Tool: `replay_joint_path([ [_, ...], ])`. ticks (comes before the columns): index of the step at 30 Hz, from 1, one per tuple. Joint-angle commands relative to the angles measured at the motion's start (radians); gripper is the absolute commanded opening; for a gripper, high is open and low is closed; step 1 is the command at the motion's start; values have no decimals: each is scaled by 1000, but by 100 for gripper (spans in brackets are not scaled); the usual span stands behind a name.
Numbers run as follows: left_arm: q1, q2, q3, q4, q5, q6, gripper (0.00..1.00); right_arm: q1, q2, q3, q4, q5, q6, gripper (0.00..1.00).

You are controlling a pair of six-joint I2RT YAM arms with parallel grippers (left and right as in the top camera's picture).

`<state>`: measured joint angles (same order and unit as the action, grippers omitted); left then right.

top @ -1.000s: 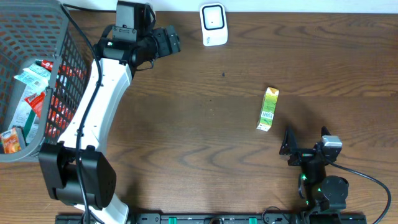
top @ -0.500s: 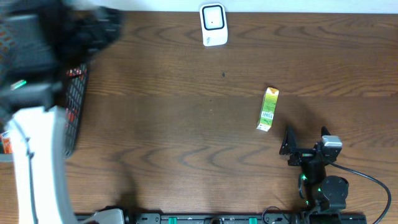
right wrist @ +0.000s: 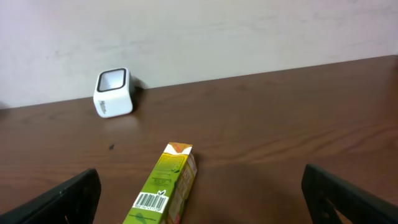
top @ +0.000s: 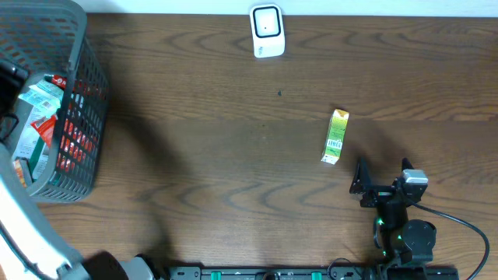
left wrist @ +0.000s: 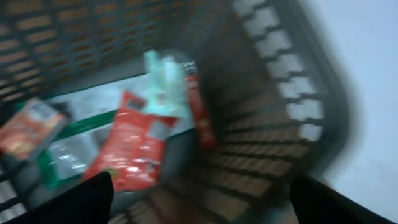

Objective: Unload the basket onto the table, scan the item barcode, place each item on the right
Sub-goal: 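Lower the left gripper into the basket and grasp the red snack bag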

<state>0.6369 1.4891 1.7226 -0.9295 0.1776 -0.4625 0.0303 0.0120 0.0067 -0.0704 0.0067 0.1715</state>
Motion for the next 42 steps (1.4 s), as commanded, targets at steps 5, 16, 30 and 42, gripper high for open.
replay_joint_path([
  [5, 26, 197, -11, -35, -66, 180, 92, -4, -5, -1, -5, -5, -12, 99],
  [16, 32, 397, -11, -95, -66, 272, 92, -4, -5, -1, -5, -5, -12, 99],
  [30, 48, 563, -17, -109, -67, 286, 92, -4, -5, -2, -5, -5, -12, 99],
  [42, 48, 602, -55, -84, -67, 286, 92, -4, -5, -2, -5, -5, -12, 99],
])
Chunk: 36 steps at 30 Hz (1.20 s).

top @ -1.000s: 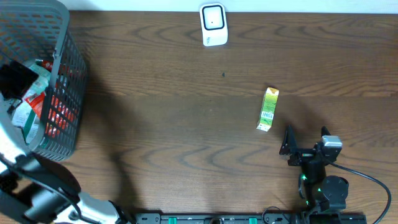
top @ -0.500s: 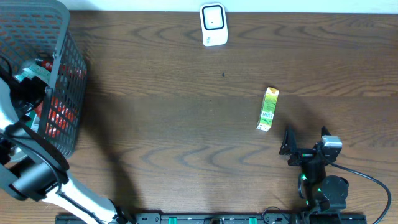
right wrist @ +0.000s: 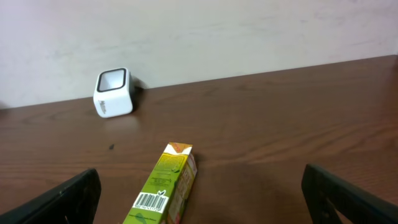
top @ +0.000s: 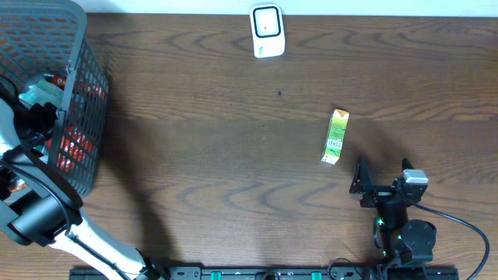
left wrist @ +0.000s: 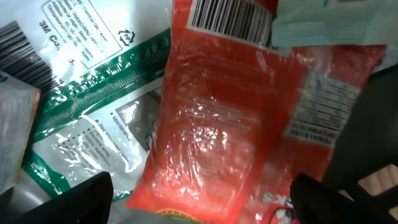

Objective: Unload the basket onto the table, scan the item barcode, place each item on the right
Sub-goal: 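Lower the left gripper into the basket and grasp the red snack bag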

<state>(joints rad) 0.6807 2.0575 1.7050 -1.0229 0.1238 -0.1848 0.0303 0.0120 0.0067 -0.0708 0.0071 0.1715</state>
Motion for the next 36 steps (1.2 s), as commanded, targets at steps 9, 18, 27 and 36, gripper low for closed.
replay_joint_path([
  [9, 3, 35, -80, 64, -4, 9, 91, -4, -5, -1, -4, -5, -12, 99],
  [18, 1, 35, -149, 117, 6, -2, 73, -4, -5, -1, -4, -5, -12, 99],
  [27, 4, -23, -106, 124, 74, -11, 26, -4, -5, -2, -4, -5, -12, 99],
  [36, 4, -207, -100, 163, 74, -18, 19, -4, -5, -1, -4, -5, -12, 99],
])
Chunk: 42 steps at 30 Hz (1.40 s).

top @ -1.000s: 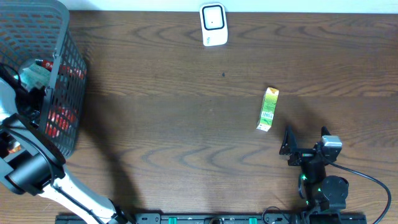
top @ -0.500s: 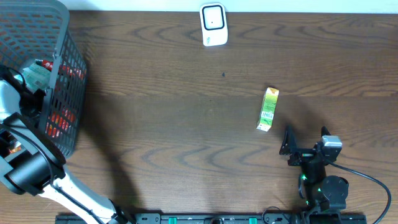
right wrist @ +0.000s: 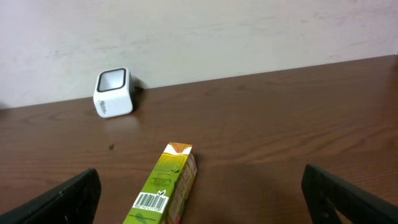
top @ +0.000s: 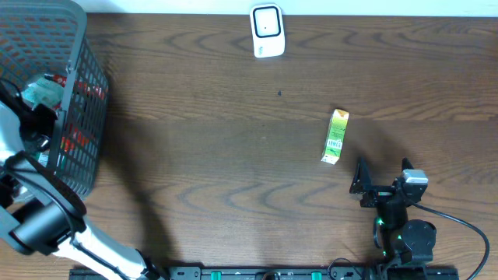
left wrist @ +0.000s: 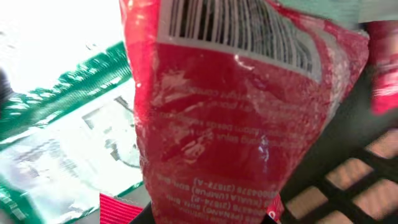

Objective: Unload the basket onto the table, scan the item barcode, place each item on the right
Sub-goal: 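Lower the left gripper into the basket and grasp the red snack bag, then lift the red snack bag out and carry it beside the carton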

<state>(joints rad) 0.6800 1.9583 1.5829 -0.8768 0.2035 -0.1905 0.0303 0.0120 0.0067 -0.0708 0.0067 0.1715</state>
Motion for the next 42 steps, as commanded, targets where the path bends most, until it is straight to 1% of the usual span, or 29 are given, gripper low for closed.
replay_joint_path([
  [1, 4, -139, 23, 25, -5, -14, 19, -4, -5, -1, -4, -5, -12, 99],
  [9, 4, -428, 23, 99, -6, -108, 19, -4, -5, -1, -4, -5, -12, 99],
  [14, 0, -599, 22, 92, -1, -183, 19, -4, -5, -2, -4, -5, -12, 99],
  [16, -19, -671, 22, 78, 84, -185, 19, -4, -5, -1, -4, -5, -12, 99],
  [17, -42, -707, 22, 65, 171, -185, 19, -4, -5, -1, -4, -5, -12, 99],
  [18, -61, -721, 22, 53, 223, -185, 19, -4, -5, -1, -4, -5, -12, 99],
  [20, -108, -732, 22, 27, 284, -185, 19, -4, -5, -1, -4, -5, -12, 99],
  [21, -146, -732, 22, 6, 291, -185, 19, -4, -5, -1, -4, -5, -12, 99],
  [23, -237, -723, 10, -31, 290, -161, 19, -4, -5, -1, -4, -5, -12, 99],
  [25, -373, -698, -39, -50, 290, -124, 19, -4, -5, -2, -4, -5, -12, 99],
  [29, -567, -629, -135, -27, 282, -117, 19, -4, -5, -2, -4, -5, -12, 99],
  [32, -704, -549, -209, 46, 282, -118, 19, -4, -5, -2, -4, -5, -12, 99],
  [33, -779, -489, -242, 101, 282, -118, 19, -4, -5, -2, -4, -5, -12, 99],
  [37, -920, -328, -255, 205, 282, -129, 20, -4, -5, -1, -4, -5, -12, 99],
  [38, -988, -241, -255, 275, 282, -129, 22, -4, -5, -2, -4, -5, -12, 99],
  [42, -1092, -92, -255, 408, 283, -148, 23, -4, -5, -2, -4, -5, -12, 99],
])
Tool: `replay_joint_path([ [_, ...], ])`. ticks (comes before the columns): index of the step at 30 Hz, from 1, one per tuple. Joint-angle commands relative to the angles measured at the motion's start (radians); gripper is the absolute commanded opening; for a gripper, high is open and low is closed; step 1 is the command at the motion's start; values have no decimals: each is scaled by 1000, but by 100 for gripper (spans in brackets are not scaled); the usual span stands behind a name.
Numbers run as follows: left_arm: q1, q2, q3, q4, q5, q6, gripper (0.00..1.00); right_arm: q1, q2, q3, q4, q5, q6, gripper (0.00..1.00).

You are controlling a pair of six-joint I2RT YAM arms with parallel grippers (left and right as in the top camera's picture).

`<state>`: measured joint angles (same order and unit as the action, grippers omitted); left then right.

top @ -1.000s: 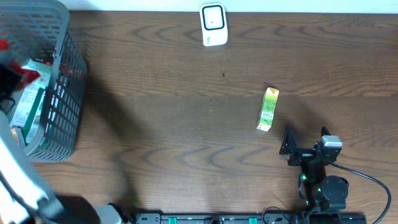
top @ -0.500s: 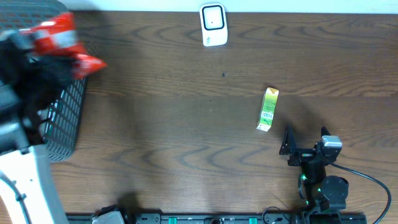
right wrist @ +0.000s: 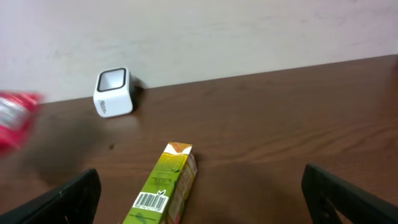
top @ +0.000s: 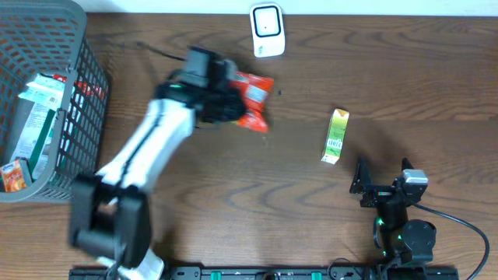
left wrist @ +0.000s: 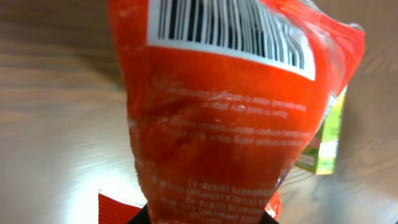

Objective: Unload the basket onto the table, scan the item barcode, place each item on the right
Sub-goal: 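Lift the red snack bag out and carry it beside the carton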

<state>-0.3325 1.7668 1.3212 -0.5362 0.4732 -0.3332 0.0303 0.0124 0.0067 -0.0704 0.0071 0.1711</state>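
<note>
My left gripper (top: pixel 227 103) is shut on a red snack bag (top: pixel 250 99) and holds it over the table's back middle, just in front of and left of the white scanner (top: pixel 266 31). The left wrist view is filled by the bag (left wrist: pixel 230 124), with its barcode (left wrist: pixel 230 28) at the top. In the right wrist view the bag (right wrist: pixel 15 118) shows at the left edge and the scanner (right wrist: pixel 113 92) stands by the wall. At the near right my right gripper (top: pixel 383 177) rests open with nothing in it.
A green-yellow carton (top: pixel 336 137) lies on the table just beyond the right gripper, its barcode facing up (right wrist: pixel 152 200). A grey wire basket (top: pixel 85 93) holding several packages stands at the far left.
The left gripper was down in the basket, shut on the red bag. Now it holds the bag out over the table near the scanner. The right arm has not moved.
My left gripper was open above the basket's contents. Then it was low over the red bag, still open. Then it was shut on the bag inside the basket. Now the bag is out of the basket, near the scanner. The right gripper and carton stayed put.
</note>
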Motion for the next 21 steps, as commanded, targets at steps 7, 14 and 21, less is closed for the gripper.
replay_joint_path([
  [7, -191, 237, 6, 228, 12, -39, 54, -4, -5, -1, -5, -5, -11, 99],
  [14, -185, 169, 53, 198, 12, -33, 89, -4, -5, -2, -5, -5, -11, 99],
  [21, -208, 145, 44, 194, -29, -12, 45, -4, -5, -2, -5, -5, -11, 99],
])
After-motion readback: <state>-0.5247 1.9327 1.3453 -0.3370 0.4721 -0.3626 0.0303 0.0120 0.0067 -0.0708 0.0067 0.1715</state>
